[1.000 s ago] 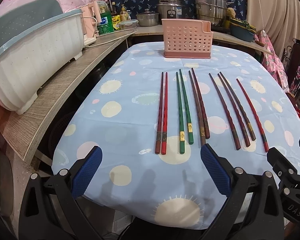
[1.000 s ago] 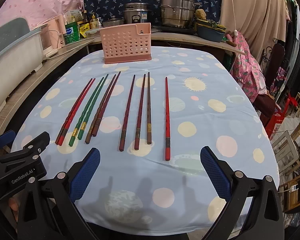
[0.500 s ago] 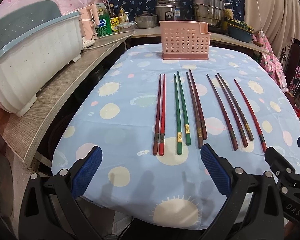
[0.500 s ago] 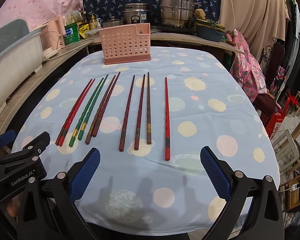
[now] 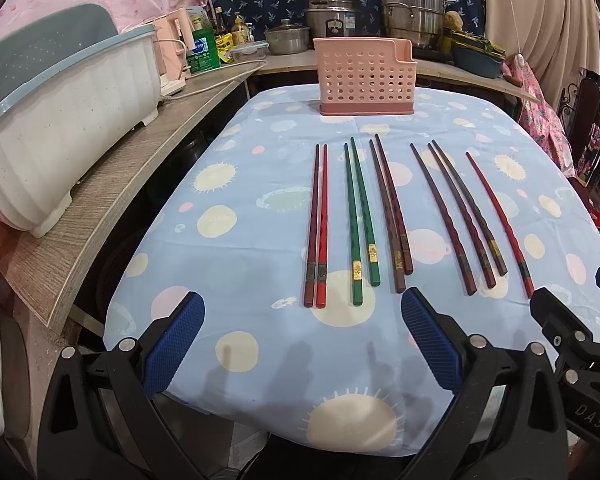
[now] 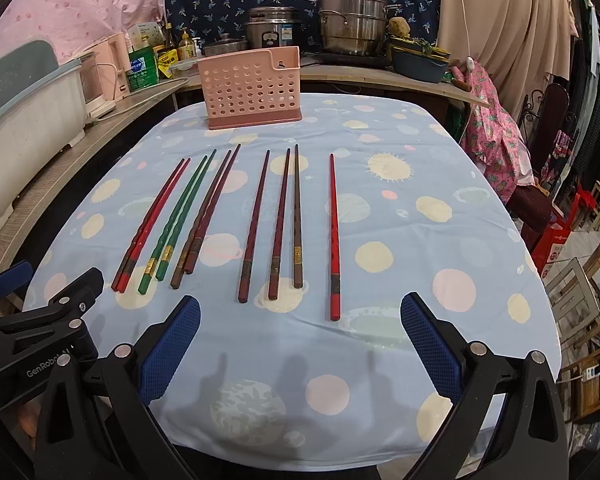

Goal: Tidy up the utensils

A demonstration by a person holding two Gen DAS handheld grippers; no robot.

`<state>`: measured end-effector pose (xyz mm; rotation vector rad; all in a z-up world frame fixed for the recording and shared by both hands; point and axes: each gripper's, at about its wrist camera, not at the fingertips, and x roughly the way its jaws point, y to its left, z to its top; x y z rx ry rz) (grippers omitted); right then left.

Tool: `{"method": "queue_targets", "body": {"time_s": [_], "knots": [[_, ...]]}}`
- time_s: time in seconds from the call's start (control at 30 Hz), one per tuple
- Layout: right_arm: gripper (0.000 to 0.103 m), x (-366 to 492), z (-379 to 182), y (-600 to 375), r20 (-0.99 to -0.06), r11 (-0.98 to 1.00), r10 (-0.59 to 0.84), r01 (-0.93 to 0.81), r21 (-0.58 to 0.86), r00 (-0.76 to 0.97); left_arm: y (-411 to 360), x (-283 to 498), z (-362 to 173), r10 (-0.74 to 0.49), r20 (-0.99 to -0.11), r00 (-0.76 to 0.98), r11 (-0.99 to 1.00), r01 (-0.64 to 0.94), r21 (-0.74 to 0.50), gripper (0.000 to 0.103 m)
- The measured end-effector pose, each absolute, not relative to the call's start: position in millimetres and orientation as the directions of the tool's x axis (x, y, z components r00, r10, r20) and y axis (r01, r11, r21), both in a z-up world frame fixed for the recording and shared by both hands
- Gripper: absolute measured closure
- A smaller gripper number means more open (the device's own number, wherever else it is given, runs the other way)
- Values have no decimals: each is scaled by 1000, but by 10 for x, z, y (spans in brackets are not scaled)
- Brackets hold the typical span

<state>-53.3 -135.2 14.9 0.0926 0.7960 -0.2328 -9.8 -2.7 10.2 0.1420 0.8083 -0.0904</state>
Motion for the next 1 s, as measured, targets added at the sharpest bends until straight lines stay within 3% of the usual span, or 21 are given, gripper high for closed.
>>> {"method": "queue_targets", "body": {"time_s": [1.0], "knots": [[7, -536, 160, -1315, -716, 971, -169, 238, -4, 677, 3, -72, 65, -23, -742, 670, 989, 126, 83, 9]]}}
